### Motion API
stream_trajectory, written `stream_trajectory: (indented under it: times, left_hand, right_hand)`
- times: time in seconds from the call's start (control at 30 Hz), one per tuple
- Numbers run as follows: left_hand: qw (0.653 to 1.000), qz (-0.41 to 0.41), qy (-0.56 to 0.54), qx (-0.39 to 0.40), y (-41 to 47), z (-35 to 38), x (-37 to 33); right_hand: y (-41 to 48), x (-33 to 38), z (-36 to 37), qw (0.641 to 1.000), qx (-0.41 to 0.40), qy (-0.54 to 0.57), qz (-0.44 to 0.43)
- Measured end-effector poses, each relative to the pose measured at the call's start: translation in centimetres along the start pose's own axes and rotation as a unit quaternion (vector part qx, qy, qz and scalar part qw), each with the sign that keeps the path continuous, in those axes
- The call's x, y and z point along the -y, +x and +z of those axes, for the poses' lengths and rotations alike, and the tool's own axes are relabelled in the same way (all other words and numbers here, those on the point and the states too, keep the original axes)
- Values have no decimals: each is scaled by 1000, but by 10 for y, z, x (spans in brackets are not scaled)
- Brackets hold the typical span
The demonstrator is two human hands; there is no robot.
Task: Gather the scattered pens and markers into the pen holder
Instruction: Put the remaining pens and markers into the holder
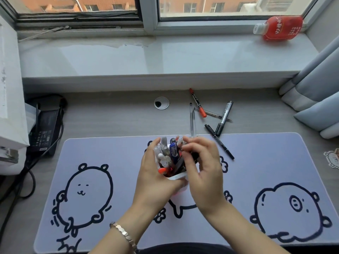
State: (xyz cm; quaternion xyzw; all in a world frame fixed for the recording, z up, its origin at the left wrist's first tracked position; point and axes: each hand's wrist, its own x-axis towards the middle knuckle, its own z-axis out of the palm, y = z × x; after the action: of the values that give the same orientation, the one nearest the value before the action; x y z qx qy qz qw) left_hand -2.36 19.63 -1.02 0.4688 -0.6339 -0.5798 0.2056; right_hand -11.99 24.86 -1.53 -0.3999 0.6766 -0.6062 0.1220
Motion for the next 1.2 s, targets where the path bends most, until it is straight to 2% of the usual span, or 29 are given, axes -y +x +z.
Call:
stream_trajectory:
  times: [0.07, 0.13, 0.2, 0.27, 0.33, 0.4, 0.43, 0.47, 0.5, 0.53, 0.57, 0.6, 0.67, 0.8, 0.9, 1.0, 1.2]
  left_hand:
    - [1000, -3, -12, -3, 1, 1, -1]
    - [1000, 2, -23, -7, 1, 0, -1]
    - [1000, 8, -10, 0, 1, -3, -1]
    - [1000, 8, -7, 1, 4, -6, 2]
    - [1000, 5, -14, -6, 9, -11, 6]
    - [1000, 1, -11, -12, 14, -14, 7]
    - [1000, 2, -9, -16, 16, -15, 7]
    - [1000, 5, -7, -20, 17, -16, 6]
    - [1000, 8, -4, -24, 18, -17, 7]
    - [1000, 13, -3, -26, 19, -17, 7]
    - [1000, 13, -2, -26, 19, -16, 7]
    - [1000, 16, -4, -25, 20, -16, 7]
    - [1000, 20, -7, -20, 20, -14, 6]
    - [999, 29, -27, 12, 23, -11, 1]
    - [997, 50, -34, 53, 38, -10, 2]
    - [991, 64, -63, 98, 62, -9, 4]
    - [987, 69, 13, 145, 92, -24, 28]
  right_hand:
    - [-13, -3, -4, 995, 40, -48, -81]
    - [-23, -12, -9, 973, 76, -130, -173]
    - [-24, -18, -11, 956, 103, -184, -205]
    - [-13, -15, -12, 966, 118, -151, -173]
    - [4, -14, -18, 986, 80, -82, -120]
    - [25, -22, -29, 993, 19, -104, -49]
    - [36, -32, -35, 989, 28, -145, 19]
    - [46, -45, -38, 971, 75, -204, 104]
    - [51, -60, -39, 935, 138, -266, 191]
    - [52, -74, -38, 892, 196, -319, 254]
    - [50, -87, -36, 860, 241, -357, 275]
    - [47, -99, -33, 843, 270, -383, 265]
    - [41, -112, -27, 833, 289, -416, 225]
    - [56, -115, -27, 849, 225, -428, 214]
    - [74, -121, -35, 826, 192, -488, 206]
    - [82, -130, -39, 810, 199, -510, 211]
    - [80, -131, -48, 794, 221, -518, 230]
